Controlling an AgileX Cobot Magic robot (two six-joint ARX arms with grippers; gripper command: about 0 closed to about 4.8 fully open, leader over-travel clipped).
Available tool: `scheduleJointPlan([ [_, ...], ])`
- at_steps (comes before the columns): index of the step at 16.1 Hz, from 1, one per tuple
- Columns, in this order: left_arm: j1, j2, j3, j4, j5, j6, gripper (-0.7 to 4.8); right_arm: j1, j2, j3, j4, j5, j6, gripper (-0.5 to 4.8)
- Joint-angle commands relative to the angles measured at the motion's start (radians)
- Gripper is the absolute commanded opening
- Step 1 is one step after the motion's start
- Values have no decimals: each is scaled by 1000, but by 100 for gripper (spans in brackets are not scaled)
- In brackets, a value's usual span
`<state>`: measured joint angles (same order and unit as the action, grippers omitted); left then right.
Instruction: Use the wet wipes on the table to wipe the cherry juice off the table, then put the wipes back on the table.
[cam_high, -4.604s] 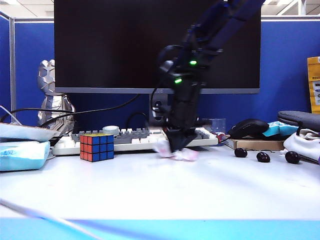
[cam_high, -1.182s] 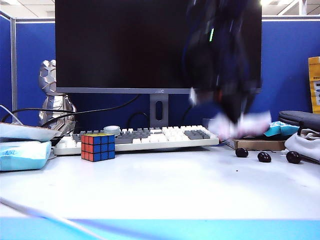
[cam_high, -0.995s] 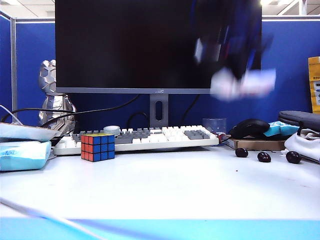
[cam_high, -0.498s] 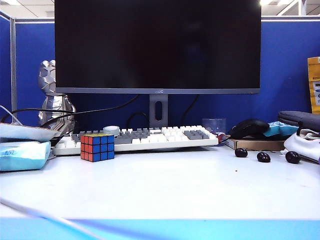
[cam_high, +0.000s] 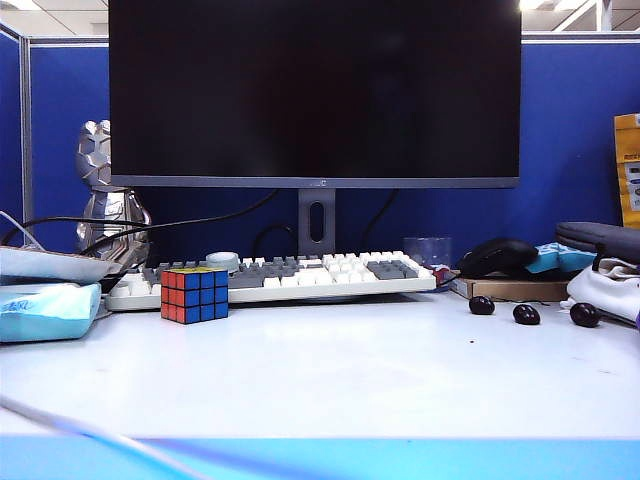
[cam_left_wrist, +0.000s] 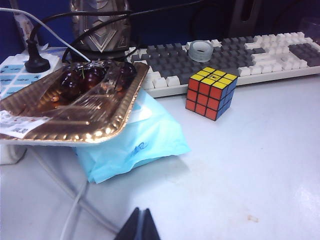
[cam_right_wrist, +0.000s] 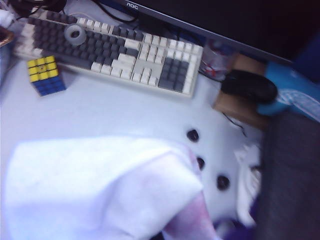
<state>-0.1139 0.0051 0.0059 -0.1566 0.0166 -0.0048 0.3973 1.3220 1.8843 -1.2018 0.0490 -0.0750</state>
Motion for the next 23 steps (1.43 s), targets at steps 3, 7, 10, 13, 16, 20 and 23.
scheduleJointPlan([
  [3,2,-3,-1,-10,6,-3,-2,1,1,-351,283,2,3,-6],
  [7,2,-3,-1,-10,6,-4,-2,1,-13,-644,353,26,23,-6],
  [10,2,-3,-1,-10,6,-4,-2,-33,-8,-817,416,25,36,-6],
  [13,2,-3,-1,-10,6,-3,-2,-84,18,-896,433,-2,54,-6],
  [16,2,-3,-1,-10,5,-3,-2,-99,82,-908,471,-27,48,-6],
  [20,2,-3,-1,-10,6,-3,-2,-99,214,-908,543,-25,48,-6],
  [23,2,-3,-1,-10,6,-4,-2,-99,285,-903,578,-17,57,-6],
])
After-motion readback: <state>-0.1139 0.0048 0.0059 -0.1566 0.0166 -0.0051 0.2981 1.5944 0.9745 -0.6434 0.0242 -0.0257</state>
